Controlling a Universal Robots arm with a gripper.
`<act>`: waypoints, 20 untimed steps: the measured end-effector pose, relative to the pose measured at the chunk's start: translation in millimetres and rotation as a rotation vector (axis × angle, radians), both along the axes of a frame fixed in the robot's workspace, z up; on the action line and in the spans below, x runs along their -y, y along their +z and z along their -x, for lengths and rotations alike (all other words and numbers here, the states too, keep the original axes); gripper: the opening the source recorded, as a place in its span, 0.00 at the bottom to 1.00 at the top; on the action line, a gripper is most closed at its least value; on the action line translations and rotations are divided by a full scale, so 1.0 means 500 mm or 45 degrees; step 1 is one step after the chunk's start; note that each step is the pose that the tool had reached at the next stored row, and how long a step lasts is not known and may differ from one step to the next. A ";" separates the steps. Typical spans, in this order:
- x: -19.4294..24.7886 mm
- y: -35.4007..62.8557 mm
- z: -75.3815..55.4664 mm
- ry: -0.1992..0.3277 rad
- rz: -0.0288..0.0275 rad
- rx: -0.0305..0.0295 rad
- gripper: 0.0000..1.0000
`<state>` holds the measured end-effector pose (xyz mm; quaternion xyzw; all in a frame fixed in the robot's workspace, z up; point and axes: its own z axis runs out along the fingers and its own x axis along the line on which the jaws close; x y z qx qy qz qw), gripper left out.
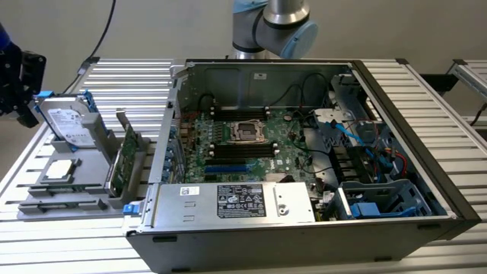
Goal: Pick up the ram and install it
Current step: 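Pick up the ram and move it above insertion slot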
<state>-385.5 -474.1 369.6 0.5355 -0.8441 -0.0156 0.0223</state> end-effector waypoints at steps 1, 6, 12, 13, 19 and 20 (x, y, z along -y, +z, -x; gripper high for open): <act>0.0000 0.000 0.000 0.024 0.0000 0.0000 0.11; 0.0000 0.000 0.000 0.139 -0.0001 0.0000 0.11; 0.0000 0.000 0.000 0.279 -0.0001 0.0001 0.11; 0.0000 0.000 0.000 0.302 0.0000 0.0000 0.11; 0.0000 0.000 0.000 0.440 -0.0001 0.0001 0.11; 0.0000 0.000 0.000 0.463 -0.0001 0.0001 0.11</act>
